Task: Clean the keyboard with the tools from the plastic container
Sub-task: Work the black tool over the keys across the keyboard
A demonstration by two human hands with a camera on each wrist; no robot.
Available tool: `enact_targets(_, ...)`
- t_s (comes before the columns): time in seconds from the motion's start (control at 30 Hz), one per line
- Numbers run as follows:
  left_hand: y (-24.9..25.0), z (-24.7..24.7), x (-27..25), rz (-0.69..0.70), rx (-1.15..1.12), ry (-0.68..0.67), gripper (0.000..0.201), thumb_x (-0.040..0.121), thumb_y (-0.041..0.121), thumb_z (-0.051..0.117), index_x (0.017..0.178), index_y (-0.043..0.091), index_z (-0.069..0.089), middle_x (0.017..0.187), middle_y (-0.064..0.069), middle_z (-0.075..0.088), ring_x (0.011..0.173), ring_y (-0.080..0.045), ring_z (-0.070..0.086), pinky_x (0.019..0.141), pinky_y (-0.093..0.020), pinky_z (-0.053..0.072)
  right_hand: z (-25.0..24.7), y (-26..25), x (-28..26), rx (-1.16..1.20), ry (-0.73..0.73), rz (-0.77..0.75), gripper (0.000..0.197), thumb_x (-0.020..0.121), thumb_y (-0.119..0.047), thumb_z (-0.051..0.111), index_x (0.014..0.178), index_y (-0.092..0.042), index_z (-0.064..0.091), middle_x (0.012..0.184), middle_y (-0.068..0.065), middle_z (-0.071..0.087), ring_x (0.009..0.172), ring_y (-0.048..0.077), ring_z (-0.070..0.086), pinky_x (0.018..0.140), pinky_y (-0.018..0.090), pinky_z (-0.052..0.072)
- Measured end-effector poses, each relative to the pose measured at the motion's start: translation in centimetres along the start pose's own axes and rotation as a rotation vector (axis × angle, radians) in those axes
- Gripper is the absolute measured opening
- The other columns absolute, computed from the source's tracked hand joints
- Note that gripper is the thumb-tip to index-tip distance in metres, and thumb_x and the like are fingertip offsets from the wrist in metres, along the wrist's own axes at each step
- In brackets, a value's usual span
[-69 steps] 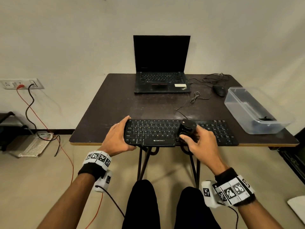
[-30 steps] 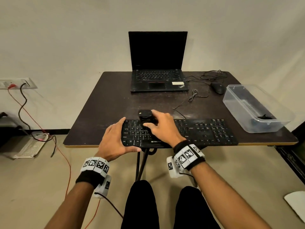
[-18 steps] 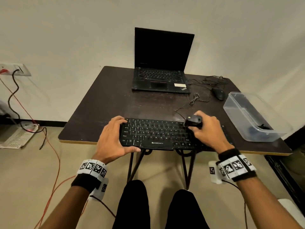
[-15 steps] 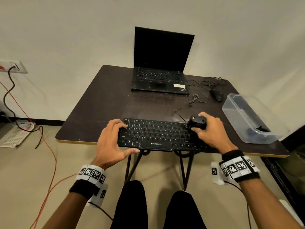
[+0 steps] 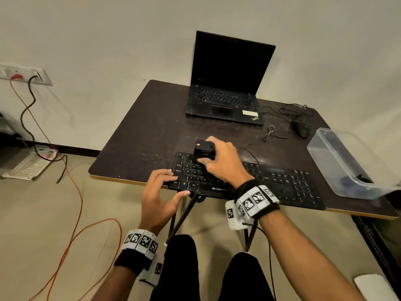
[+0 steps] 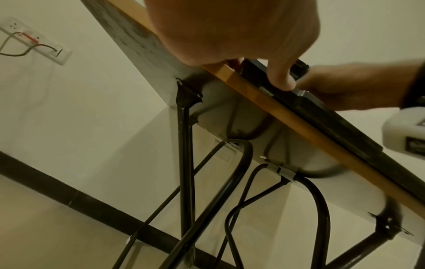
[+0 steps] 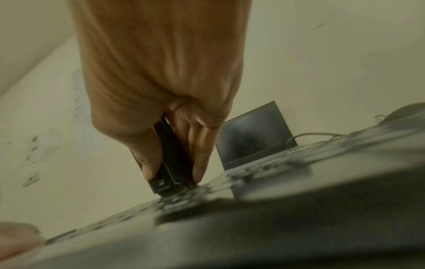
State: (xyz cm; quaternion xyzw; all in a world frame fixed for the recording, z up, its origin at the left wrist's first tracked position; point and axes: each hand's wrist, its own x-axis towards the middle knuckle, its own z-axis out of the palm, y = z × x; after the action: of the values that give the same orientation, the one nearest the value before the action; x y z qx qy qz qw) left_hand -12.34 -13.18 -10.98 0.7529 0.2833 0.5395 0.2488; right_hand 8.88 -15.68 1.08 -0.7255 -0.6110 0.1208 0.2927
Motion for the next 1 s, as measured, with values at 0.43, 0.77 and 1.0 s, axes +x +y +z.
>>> enact_targets(0.43, 0.0, -0.1, 0.0, -0.007, -0.02, 0.012, 0.043, 0.076, 0.033, 0.092, 0.102, 0.006, 0.07, 0.115, -0.003, 0.062, 0.112, -0.019, 0.063, 0.098, -0.031, 0.051, 1.3, -2.1, 0.3, -0.109, -0.007, -0.027, 0.033, 0.089, -0.024, 0.08, 0.115, -0.026, 0.06, 0.097, 0.004, 0.076, 0.094, 0.03, 0.07, 0.078, 0.037, 0.052)
enact_targets(0.77, 0.1, -0.3, -0.1, -0.009, -0.024, 0.004, 0.043, 0.074, 0.028, 0.093, 0.103, 0.007, 0.07, 0.115, -0.003, 0.062, 0.111, -0.018, 0.063, 0.096, -0.035, 0.053, -8.3, 9.0, -6.8, -0.138, 0.203, 0.239, 0.031, 0.084, -0.019, 0.087, 0.096, -0.027, 0.06, 0.079, -0.009, 0.068, 0.081, 0.016, 0.062, 0.069, 0.028, 0.041)
enact_targets(1.0, 0.3, -0.7, -0.1, -0.01, -0.028, -0.019, 0.036, 0.079, 0.025, 0.089, 0.105, 0.009, 0.07, 0.116, -0.001, 0.062, 0.112, -0.019, 0.062, 0.096, -0.036, 0.054, -8.6, 9.6, -7.1, -0.038, 0.21, 0.231, 0.026, 0.084, -0.018, 0.088, 0.1, -0.023, 0.068, 0.089, -0.009, 0.075, 0.092, 0.016, 0.072, 0.084, 0.038, 0.058)
